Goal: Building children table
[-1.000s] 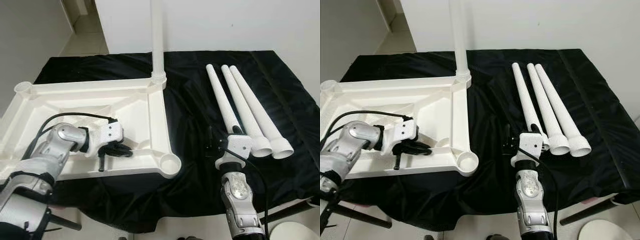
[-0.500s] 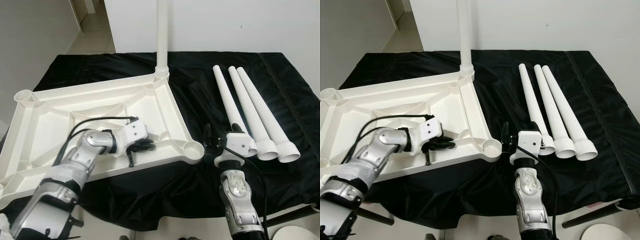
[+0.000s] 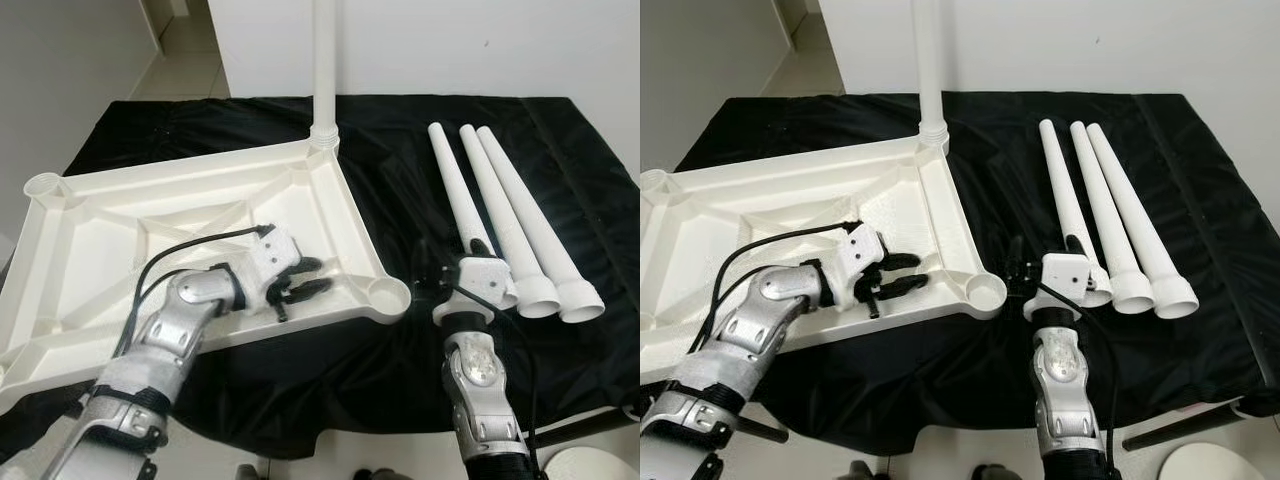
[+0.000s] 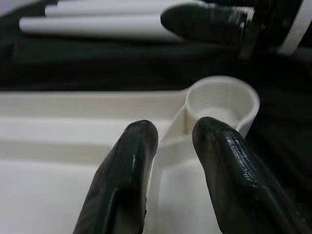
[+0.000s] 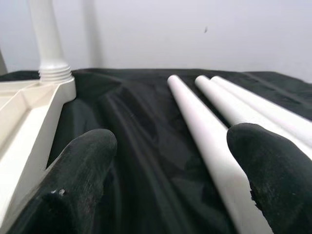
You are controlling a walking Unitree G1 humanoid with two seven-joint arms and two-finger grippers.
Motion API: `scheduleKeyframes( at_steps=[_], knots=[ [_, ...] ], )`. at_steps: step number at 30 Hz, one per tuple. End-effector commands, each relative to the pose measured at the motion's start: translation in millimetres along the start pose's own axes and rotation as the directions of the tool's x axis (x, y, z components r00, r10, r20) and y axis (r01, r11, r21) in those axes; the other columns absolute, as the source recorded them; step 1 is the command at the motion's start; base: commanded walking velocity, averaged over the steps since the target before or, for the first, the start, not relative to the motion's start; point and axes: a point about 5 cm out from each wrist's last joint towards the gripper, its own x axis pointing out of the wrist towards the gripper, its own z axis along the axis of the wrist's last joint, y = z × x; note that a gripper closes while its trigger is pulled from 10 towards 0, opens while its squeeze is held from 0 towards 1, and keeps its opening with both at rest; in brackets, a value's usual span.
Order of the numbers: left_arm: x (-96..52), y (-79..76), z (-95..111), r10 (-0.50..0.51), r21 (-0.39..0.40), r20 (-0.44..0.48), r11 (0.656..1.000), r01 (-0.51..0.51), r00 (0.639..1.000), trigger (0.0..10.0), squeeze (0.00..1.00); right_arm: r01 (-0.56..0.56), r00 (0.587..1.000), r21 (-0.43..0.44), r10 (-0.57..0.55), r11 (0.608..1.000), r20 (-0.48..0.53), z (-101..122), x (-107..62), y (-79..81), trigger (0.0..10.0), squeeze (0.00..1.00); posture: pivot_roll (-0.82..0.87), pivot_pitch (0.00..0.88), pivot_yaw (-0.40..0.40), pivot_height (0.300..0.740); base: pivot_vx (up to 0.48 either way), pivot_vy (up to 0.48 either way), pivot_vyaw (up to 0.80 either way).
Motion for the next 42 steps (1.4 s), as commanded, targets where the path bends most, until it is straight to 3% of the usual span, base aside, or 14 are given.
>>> scheduleKeyframes(
  at_steps=[1, 5, 7, 16, 17, 19, 20, 26, 27, 38, 39, 40, 41, 42],
  knots=[
    [-6.1, 5.8, 4.3, 0.141, -0.034, 0.045, 0.99, -0.14, 0.989, 10.0, 0.0, 0.028, 1.0, -0.003, -0.028, 1.0, 0.013, 3.2, 0.5, -5.5, 10.0, 0.0, -0.05, 0.078, 0.054, 0.74, 0.0, 0.0, 0.0],
    [-10.4, 9.7, 13.3, 0.157, -0.049, 0.084, 0.987, -0.153, 0.984, 10.0, 0.0, 0.05, 0.998, -0.001, -0.05, 0.999, 0.023, 6.4, 1.6, -10.8, 10.0, 0.0, -0.05, 0.075, 0.051, 0.74, 0.0, 0.0, 0.0],
    [-12.2, 12.8, 17.5, 0.169, -0.097, 0.081, 0.982, -0.161, 0.982, 10.0, 0.0, 0.082, 0.997, -0.007, -0.082, 0.997, 0.002, 3.6, 0.9, -16.7, 10.0, 0.0, -0.05, 0.069, 0.046, 0.74, 0.0, 0.0, 0.0],
    [-2.9, 9.4, 23.6, 0.285, -0.208, 0.134, 0.945, -0.254, 0.949, 10.0, 0.0, 0.157, 0.976, -0.01, -0.156, 0.988, -0.154, -18.9, -5.3, -31.9, 10.0, 0.0, -0.06, 0.069, 0.04, 0.74, 0.0, 0.0, 0.0],
    [-1.7, 6.1, 23.6, 0.297, -0.244, 0.135, 0.935, -0.258, 0.945, 10.0, 0.0, 0.152, 0.973, 0.009, -0.148, 0.988, -0.179, -22.1, -5.8, -32.4, 10.0, 0.73, -0.06, 0.071, 0.04, 0.74, 0.0, 0.0, 0.0],
    [-1.1, 4.0, 23.9, 0.302, -0.266, 0.135, 0.929, -0.259, 0.944, 10.0, 0.0, 0.149, 0.971, 0.024, -0.142, 0.989, -0.193, -23.8, -5.9, -32.8, 10.0, 0.73, -0.06, 0.074, 0.039, 0.74, 0.0, 0.0, 0.0],
    [-0.4, 1.3, 25.1, 0.315, -0.265, 0.139, 0.925, -0.271, 0.939, 10.0, 0.0, 0.144, 0.967, 0.044, -0.131, 0.989, -0.218, -26.9, -6.0, -33.7, 10.0, 1.0, -0.07, 0.08, 0.036, 0.74, 0.0, 0.0, 0.0],
    [3.3, -4.4, 29.7, 0.32, -0.281, 0.144, 0.92, -0.272, 0.936, 10.0, 0.0, 0.139, 0.956, 0.059, -0.118, 0.989, -0.268, -32.5, -4.6, -38.5, 10.0, 1.0, -0.07, 0.09, 0.033, 0.74, 0.0, 0.0, 0.0],
    [7.3, -7.0, 33.1, 0.319, -0.293, 0.148, 0.918, -0.267, 0.936, 10.0, 0.0, 0.126, 0.949, 0.055, -0.105, 0.99, -0.296, -35.0, -2.4, -41.1, 10.0, 0.0, -0.08, 0.096, 0.03, 0.74, 0.0, 0.0, 0.0],
    [22.4, -5.1, 43.5, 0.37, -0.333, 0.112, 0.888, -0.316, 0.922, 10.0, 0.0, 0.09, 0.942, 0.081, -0.058, 0.993, -0.332, -36.0, 7.7, -43.2, 10.0, 0.0, -0.08, 0.103, 0.024, 0.74, 0.0, 0.0, 0.0],
    [22.1, -4.2, 43.9, 0.384, -0.321, 0.098, 0.886, -0.336, 0.918, 10.0, 0.0, 0.081, 0.941, 0.087, -0.047, 0.993, -0.336, -36.4, 8.3, -42.8, 8.5, 0.0, -0.08, 0.102, 0.023, 0.74, 0.0, 0.0, 0.0],
    [22.1, -4.1, 43.8, 0.386, -0.32, 0.093, 0.885, -0.339, 0.918, 10.0, 0.0, 0.08, 0.939, 0.09, -0.044, 0.993, -0.34, -36.7, 8.4, -42.7, 8.5, 0.0, -0.08, 0.102, 0.023, 0.74, 0.0, 0.0, 0.0],
    [20.6, -2.7, 45.4, 0.39, -0.319, 0.094, 0.883, -0.343, 0.916, 10.0, 0.0, 0.069, 0.932, 0.102, -0.028, 0.992, -0.362, -39.0, 7.7, -41.4, 0.0, 0.0, -0.07, 0.101, 0.021, 0.74, 0.0, 0.0, 0.0],
    [19.7, -1.6, 46.5, 0.392, -0.319, 0.095, 0.883, -0.346, 0.915, 10.0, 0.0, 0.062, 0.926, 0.11, -0.016, 0.992, -0.377, -40.7, 7.2, -40.4, 0.0, 0.0, -0.07, 0.099, 0.019, 0.74, 0.0, 0.0, 0.0]
  ],
)
